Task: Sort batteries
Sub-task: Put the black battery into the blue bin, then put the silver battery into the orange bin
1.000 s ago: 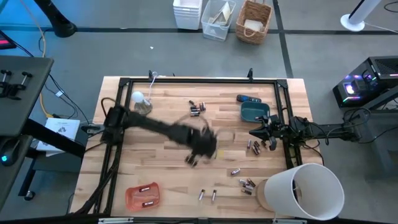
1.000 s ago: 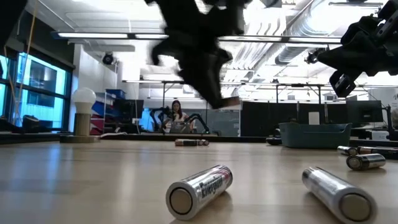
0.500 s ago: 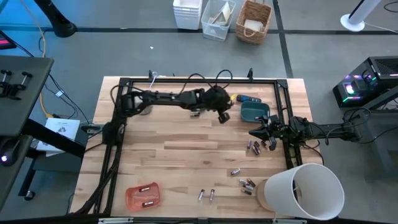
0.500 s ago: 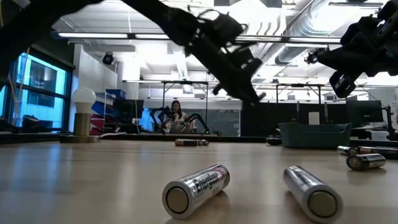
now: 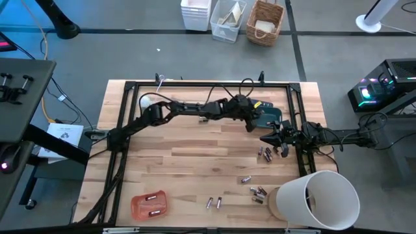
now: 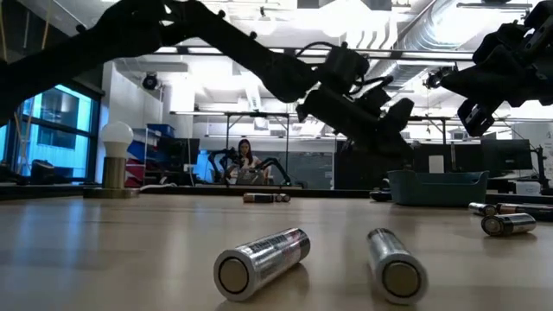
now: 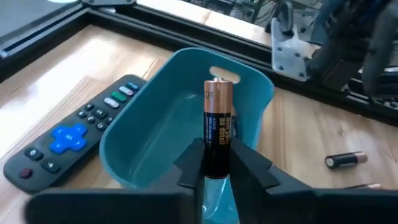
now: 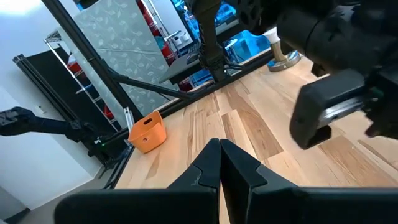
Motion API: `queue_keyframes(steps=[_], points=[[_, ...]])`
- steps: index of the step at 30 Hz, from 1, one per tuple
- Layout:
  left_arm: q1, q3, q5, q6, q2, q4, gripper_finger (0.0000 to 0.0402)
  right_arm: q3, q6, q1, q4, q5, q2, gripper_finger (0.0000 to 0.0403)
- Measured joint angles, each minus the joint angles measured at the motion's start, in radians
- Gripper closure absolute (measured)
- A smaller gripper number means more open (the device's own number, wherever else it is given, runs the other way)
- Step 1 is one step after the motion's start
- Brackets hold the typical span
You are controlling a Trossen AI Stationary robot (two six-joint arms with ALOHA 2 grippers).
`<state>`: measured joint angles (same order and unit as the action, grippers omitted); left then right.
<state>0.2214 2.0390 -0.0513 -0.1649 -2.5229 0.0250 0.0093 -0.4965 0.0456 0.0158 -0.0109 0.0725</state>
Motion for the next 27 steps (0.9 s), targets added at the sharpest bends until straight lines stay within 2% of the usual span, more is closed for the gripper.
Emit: queue_keyframes(steps=[3,6,9,12,15,18,21,24,27], points=[[0.001,0.001,-0.018,0.010,0.003,-0.003,0.0275,0.000,0.000,0.000,0.000,0.000,0.000,0.0402],[0.002,0.001,-0.078,0.035,0.031,-0.044,0.0215,0.000,0.000,0.000,0.000,0.000,0.000,0.0402],[0.003,0.001,-0.123,0.077,0.107,-0.174,0.0176,0.000,0.000,0.000,0.000,0.000,0.000,0.0402],[0.005,0.002,-0.192,0.142,0.202,-0.395,0.0163,0.000,0.000,0.000,0.000,0.000,0.000,0.0402],[-0.010,-0.007,-0.254,0.244,0.282,-0.631,0.0165,0.000,0.000,0.000,0.000,0.000,0.000,0.0402],[-0.047,-0.113,-0.322,0.253,0.386,-0.707,0.0176,0.000,0.000,0.000,0.000,0.000,0.000,0.0402],[-0.097,-0.345,-0.337,0.168,0.537,-0.562,0.0191,0.000,0.000,0.000,0.000,0.000,0.000,0.0402],[-0.153,-0.651,-0.313,-0.008,0.713,-0.245,0.0203,0.000,0.000,0.000,0.000,0.000,0.000,0.0402],[-0.225,-0.930,-0.196,-0.262,0.872,0.072,0.0213,0.000,0.000,0.000,0.000,0.000,0.000,0.0402]])
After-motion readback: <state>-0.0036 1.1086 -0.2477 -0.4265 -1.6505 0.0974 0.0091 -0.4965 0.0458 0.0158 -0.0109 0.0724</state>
